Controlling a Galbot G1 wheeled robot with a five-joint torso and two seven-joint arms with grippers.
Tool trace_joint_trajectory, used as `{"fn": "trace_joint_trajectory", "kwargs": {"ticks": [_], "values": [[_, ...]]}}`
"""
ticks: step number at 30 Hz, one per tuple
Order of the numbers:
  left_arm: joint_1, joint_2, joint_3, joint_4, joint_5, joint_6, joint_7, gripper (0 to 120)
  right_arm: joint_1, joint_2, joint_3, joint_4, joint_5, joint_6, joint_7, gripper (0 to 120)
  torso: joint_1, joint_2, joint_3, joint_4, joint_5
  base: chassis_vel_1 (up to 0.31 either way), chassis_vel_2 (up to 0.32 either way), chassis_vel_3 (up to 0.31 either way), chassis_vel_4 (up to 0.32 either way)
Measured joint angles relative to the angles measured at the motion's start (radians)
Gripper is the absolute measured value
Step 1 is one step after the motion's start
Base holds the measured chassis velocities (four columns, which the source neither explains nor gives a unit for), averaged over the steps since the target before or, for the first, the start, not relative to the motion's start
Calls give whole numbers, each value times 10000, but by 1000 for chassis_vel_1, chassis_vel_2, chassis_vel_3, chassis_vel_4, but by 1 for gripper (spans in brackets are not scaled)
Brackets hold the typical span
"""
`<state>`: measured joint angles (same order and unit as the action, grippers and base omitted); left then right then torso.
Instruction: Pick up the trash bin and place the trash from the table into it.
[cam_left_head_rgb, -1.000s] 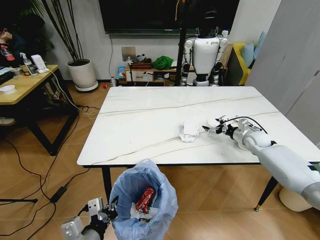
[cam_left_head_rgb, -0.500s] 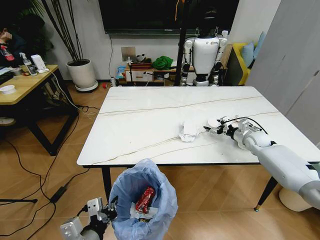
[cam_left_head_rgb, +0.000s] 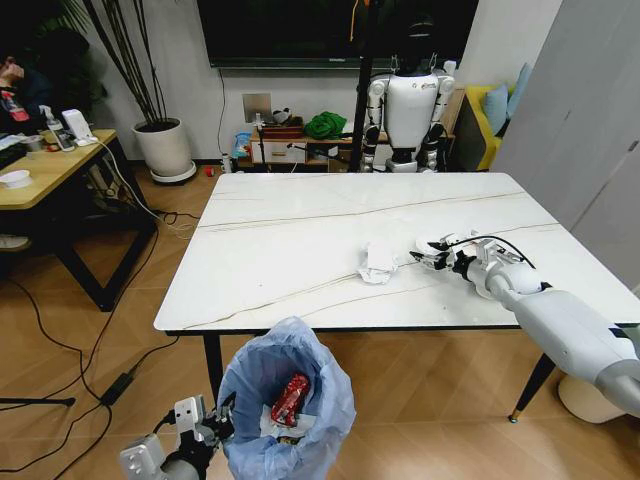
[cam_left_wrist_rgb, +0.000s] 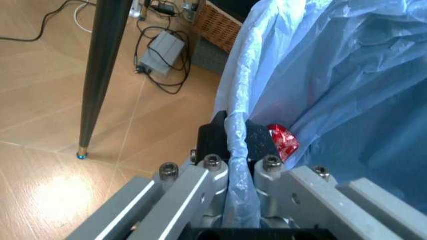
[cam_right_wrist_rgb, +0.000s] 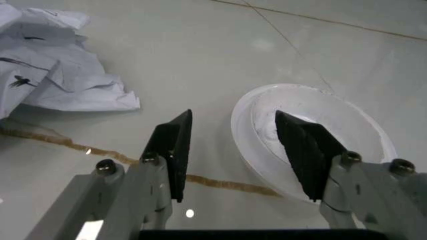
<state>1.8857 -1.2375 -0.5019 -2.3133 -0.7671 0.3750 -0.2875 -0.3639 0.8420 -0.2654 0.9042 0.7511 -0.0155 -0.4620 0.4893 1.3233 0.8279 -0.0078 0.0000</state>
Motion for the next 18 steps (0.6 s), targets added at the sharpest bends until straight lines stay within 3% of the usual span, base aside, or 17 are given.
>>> {"fn": "trace_joint_trajectory", "kwargs": {"ticks": [3, 12, 18], "values": [[0, 12, -3, 0, 0, -3, 1, 0, -54, -5, -29, 16, -35, -10, -2, 32, 0, 0, 0, 0, 1, 0, 0, 0, 0], [-58, 49, -22, 8, -38, -7, 1, 0, -47, -19, -86, -6, -55, -10, -14, 0, 0, 1, -2, -1, -3, 0, 0, 0, 0], [-137, 47, 12, 51, -80, -7, -3, 0, -40, -121, -62, 116, 20, -50, -17, 0, 0, 0, 0, 2, 3, 0, 0, 0, 0]]}}
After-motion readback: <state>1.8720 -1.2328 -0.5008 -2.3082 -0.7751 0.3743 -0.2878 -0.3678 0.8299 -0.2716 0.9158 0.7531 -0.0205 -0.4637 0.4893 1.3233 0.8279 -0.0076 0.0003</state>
